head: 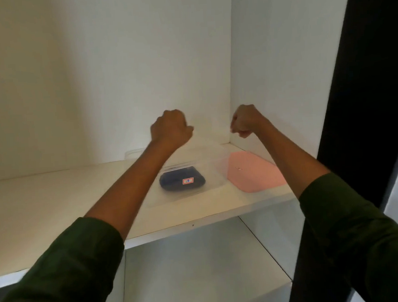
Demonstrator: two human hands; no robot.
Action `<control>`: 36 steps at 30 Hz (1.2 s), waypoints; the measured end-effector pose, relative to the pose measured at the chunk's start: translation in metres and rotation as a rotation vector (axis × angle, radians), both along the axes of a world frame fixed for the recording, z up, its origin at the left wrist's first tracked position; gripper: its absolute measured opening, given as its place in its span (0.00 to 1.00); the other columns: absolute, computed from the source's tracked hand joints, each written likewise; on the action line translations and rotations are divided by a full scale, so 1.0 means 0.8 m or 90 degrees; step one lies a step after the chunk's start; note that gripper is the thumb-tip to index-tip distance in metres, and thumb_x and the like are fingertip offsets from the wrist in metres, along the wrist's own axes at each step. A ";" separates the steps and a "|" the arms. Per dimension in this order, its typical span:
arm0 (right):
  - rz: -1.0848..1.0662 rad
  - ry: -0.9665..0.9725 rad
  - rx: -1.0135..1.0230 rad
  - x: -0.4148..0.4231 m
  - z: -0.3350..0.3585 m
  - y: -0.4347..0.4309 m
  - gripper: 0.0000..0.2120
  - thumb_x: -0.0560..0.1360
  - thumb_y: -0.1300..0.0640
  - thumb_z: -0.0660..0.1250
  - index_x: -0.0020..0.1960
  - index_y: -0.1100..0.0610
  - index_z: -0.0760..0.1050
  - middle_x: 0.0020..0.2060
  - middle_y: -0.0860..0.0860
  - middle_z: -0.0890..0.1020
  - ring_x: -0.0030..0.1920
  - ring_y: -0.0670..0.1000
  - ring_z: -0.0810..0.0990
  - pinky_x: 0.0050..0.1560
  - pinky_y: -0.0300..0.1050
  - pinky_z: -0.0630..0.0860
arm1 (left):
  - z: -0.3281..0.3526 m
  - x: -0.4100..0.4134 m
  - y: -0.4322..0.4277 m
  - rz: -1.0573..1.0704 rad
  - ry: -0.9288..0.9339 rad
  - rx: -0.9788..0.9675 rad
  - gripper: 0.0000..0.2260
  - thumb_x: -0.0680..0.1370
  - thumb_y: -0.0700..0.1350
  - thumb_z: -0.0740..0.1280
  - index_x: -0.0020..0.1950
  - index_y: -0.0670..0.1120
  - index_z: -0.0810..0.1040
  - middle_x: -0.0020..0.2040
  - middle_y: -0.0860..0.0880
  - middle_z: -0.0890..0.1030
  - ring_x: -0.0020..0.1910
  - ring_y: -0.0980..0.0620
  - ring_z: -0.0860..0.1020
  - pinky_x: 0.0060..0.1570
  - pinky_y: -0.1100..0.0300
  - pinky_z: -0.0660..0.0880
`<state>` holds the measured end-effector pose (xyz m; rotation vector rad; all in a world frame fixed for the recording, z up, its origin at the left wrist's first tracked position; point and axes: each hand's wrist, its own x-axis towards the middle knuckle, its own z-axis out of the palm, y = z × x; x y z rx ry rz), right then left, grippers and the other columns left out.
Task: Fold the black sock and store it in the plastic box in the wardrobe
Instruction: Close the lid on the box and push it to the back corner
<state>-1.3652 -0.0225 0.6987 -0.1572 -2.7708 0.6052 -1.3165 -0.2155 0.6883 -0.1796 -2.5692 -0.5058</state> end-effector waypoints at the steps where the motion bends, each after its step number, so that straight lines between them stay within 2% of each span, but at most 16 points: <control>1: -0.033 -0.010 0.022 0.003 -0.007 0.014 0.11 0.70 0.66 0.72 0.51 0.68 0.80 0.30 0.57 0.79 0.26 0.51 0.77 0.34 0.44 0.80 | -0.005 0.014 0.021 -0.032 0.041 0.047 0.13 0.75 0.50 0.64 0.52 0.43 0.79 0.54 0.41 0.81 0.55 0.39 0.79 0.52 0.53 0.75; 3: -0.076 -0.060 0.073 0.016 -0.024 0.034 0.10 0.71 0.66 0.71 0.51 0.69 0.78 0.30 0.57 0.76 0.27 0.53 0.75 0.29 0.44 0.77 | -0.027 0.042 0.069 -0.148 0.075 0.148 0.09 0.75 0.47 0.65 0.48 0.43 0.79 0.50 0.41 0.83 0.51 0.40 0.80 0.49 0.53 0.76; 5: -0.106 -0.119 0.121 0.029 -0.042 0.052 0.04 0.72 0.66 0.68 0.42 0.68 0.76 0.34 0.58 0.74 0.30 0.54 0.74 0.33 0.45 0.74 | -0.055 0.069 0.120 -0.281 0.039 0.242 0.07 0.74 0.42 0.65 0.48 0.41 0.79 0.48 0.42 0.83 0.49 0.42 0.81 0.48 0.53 0.77; 7: -0.117 -0.171 0.132 0.036 -0.059 0.067 0.10 0.73 0.67 0.66 0.34 0.65 0.71 0.33 0.58 0.73 0.29 0.53 0.73 0.34 0.45 0.73 | -0.082 0.090 0.160 -0.354 -0.097 0.291 0.12 0.75 0.39 0.63 0.58 0.39 0.76 0.54 0.42 0.80 0.53 0.44 0.79 0.44 0.61 0.75; 8: -0.122 -0.195 0.126 0.040 -0.065 0.073 0.08 0.73 0.66 0.67 0.36 0.65 0.72 0.32 0.58 0.74 0.30 0.53 0.74 0.34 0.44 0.73 | -0.095 0.093 0.178 -0.363 -0.189 0.311 0.16 0.76 0.39 0.62 0.64 0.38 0.72 0.58 0.42 0.77 0.57 0.45 0.76 0.44 0.64 0.74; 9: -0.118 -0.212 0.121 0.044 -0.072 0.075 0.05 0.73 0.65 0.68 0.41 0.66 0.74 0.35 0.58 0.76 0.32 0.54 0.77 0.35 0.44 0.75 | -0.109 0.093 0.192 -0.343 -0.269 0.321 0.20 0.78 0.40 0.61 0.69 0.38 0.67 0.64 0.41 0.73 0.63 0.44 0.72 0.53 0.63 0.74; 10: -0.120 -0.221 0.113 0.044 -0.078 0.077 0.08 0.73 0.62 0.69 0.48 0.67 0.76 0.39 0.59 0.79 0.37 0.56 0.80 0.38 0.45 0.77 | -0.120 0.090 0.202 -0.296 -0.326 0.314 0.24 0.79 0.42 0.59 0.74 0.39 0.60 0.72 0.39 0.64 0.72 0.40 0.64 0.67 0.55 0.69; 11: -0.115 -0.222 0.114 0.043 -0.084 0.080 0.13 0.72 0.60 0.70 0.53 0.66 0.77 0.45 0.60 0.80 0.42 0.57 0.81 0.42 0.46 0.77 | -0.128 0.088 0.209 -0.245 -0.364 0.300 0.27 0.80 0.45 0.57 0.77 0.40 0.52 0.77 0.38 0.53 0.77 0.37 0.52 0.75 0.47 0.56; 12: -0.112 -0.218 0.122 0.044 -0.089 0.080 0.16 0.72 0.59 0.71 0.57 0.66 0.76 0.50 0.61 0.81 0.48 0.58 0.82 0.46 0.46 0.77 | -0.133 0.084 0.214 -0.202 -0.384 0.289 0.29 0.81 0.47 0.56 0.78 0.41 0.46 0.78 0.37 0.43 0.77 0.36 0.42 0.76 0.45 0.45; 14: -0.118 -0.204 0.123 0.045 -0.096 0.077 0.18 0.73 0.58 0.71 0.59 0.66 0.76 0.55 0.60 0.80 0.54 0.58 0.81 0.50 0.45 0.76 | -0.135 0.079 0.220 -0.160 -0.380 0.287 0.30 0.81 0.47 0.54 0.78 0.42 0.41 0.77 0.36 0.37 0.76 0.35 0.35 0.74 0.44 0.37; 18: -0.135 -0.200 0.068 0.041 -0.102 0.072 0.19 0.73 0.57 0.70 0.60 0.66 0.74 0.50 0.60 0.78 0.47 0.55 0.77 0.46 0.43 0.73 | -0.127 0.074 0.218 -0.162 -0.402 0.289 0.32 0.81 0.48 0.53 0.78 0.42 0.38 0.77 0.36 0.36 0.76 0.34 0.38 0.74 0.43 0.38; 22: -0.156 -0.209 0.045 0.029 -0.105 0.066 0.17 0.74 0.55 0.68 0.57 0.64 0.74 0.54 0.59 0.78 0.49 0.55 0.76 0.55 0.46 0.75 | -0.118 0.066 0.197 -0.200 -0.460 0.321 0.34 0.80 0.45 0.56 0.77 0.41 0.37 0.77 0.37 0.36 0.77 0.36 0.40 0.76 0.43 0.44; 27: -0.220 -0.150 0.007 0.022 -0.103 0.056 0.18 0.75 0.55 0.64 0.62 0.61 0.71 0.56 0.57 0.76 0.61 0.57 0.75 0.59 0.49 0.71 | -0.118 0.067 0.179 -0.192 -0.460 0.279 0.32 0.80 0.43 0.54 0.77 0.39 0.39 0.77 0.36 0.38 0.76 0.36 0.39 0.75 0.43 0.41; 30: -0.204 -0.102 -0.028 0.015 -0.094 0.061 0.28 0.75 0.60 0.64 0.71 0.67 0.59 0.65 0.62 0.72 0.65 0.61 0.73 0.61 0.51 0.72 | -0.117 0.073 0.172 -0.209 -0.453 0.257 0.32 0.80 0.42 0.54 0.77 0.36 0.40 0.77 0.35 0.37 0.76 0.36 0.38 0.75 0.44 0.40; 33: -0.173 -0.015 -0.007 0.012 -0.073 0.068 0.18 0.75 0.64 0.64 0.63 0.68 0.71 0.62 0.64 0.76 0.62 0.62 0.76 0.58 0.49 0.74 | -0.111 0.077 0.167 -0.225 -0.456 0.266 0.31 0.79 0.40 0.54 0.77 0.36 0.42 0.77 0.36 0.38 0.77 0.37 0.41 0.76 0.45 0.44; 36: -0.140 0.144 -0.038 0.014 -0.040 0.068 0.15 0.74 0.69 0.62 0.59 0.65 0.76 0.60 0.63 0.78 0.61 0.62 0.76 0.59 0.47 0.74 | -0.096 0.086 0.153 -0.278 -0.394 0.333 0.27 0.77 0.37 0.55 0.76 0.36 0.53 0.78 0.37 0.49 0.76 0.38 0.55 0.74 0.47 0.57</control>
